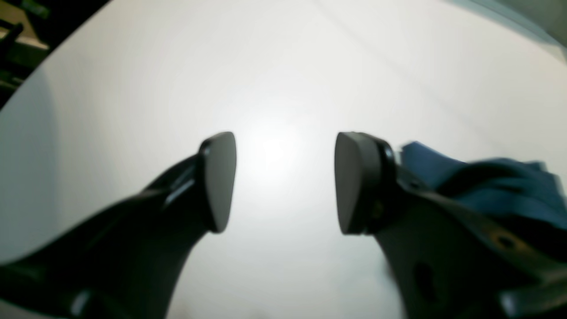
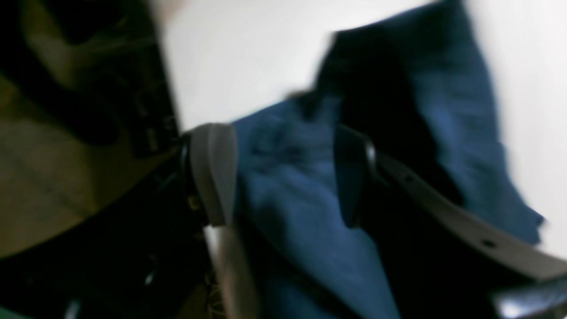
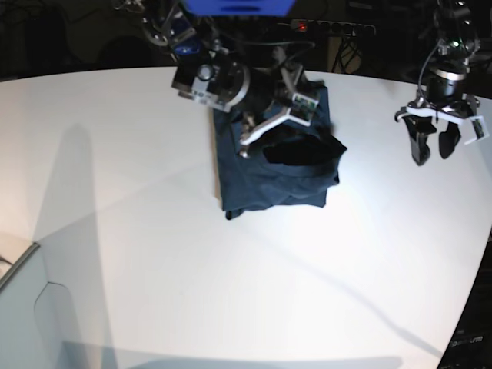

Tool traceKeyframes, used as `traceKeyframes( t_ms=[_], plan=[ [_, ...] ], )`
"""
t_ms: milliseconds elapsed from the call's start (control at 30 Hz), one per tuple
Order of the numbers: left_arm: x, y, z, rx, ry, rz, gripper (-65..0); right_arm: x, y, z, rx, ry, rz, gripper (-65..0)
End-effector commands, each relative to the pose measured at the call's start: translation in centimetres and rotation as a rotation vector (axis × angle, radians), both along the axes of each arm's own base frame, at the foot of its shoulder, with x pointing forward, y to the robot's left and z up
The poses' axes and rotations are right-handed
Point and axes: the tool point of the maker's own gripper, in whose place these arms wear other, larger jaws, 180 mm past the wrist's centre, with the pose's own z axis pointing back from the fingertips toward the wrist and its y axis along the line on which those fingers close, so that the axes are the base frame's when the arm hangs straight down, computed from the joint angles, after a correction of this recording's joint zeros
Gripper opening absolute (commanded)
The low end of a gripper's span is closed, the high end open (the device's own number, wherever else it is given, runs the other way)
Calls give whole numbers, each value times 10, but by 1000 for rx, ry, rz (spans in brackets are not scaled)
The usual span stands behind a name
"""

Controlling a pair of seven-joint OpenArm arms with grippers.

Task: Layout the t-shirt on the table in an organized manner, then fold the t-shirt properly
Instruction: 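Press and adjust the folded stack with the right gripper, then release, then grasp the stack's edges with both grippers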

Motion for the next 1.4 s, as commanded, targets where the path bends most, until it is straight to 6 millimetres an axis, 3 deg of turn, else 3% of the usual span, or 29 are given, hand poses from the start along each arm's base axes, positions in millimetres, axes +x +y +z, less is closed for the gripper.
traceKeyframes(
  t_ms=[0, 67, 200, 267, 500, 767, 867, 967, 1200, 1367],
  plan=[
    [4, -4, 17, 5, -43, -13, -306, 4, 4, 13, 40, -21, 6, -302],
    [6, -19, 19, -23, -11, -33, -288, 13, -6, 13, 34, -30, -25, -302],
    [4, -40, 19, -71, 30, -47, -173, 25, -21, 12, 25, -34, -77, -302],
    [13, -55, 21, -84, 29, -88, -134, 28, -25, 11, 22, -34, -92, -302],
    [33, -107, 12, -125, 40, -248, -132, 28, -27, 11, 20, -33, -98, -302],
    [51, -129, -6, -145, 73, -320, -135, 34, -36, 9, 11, -33, -127, -302],
    [55, -137, -11, -155, 80, -339, -208, 34, -37, 9, 10, -33, -127, -302],
    [63, -141, -15, -161, 84, -347, -368, 34, -39, 7, 1, -33, -125, -302],
    [80, -137, -9, -168, 57, -330, -649, 33, -42, 6, -7, -33, -124, -302],
    [90, -135, -6, -168, 45, -328, -650, 33, -42, 6, -7, -33, -124, -302]
  ],
)
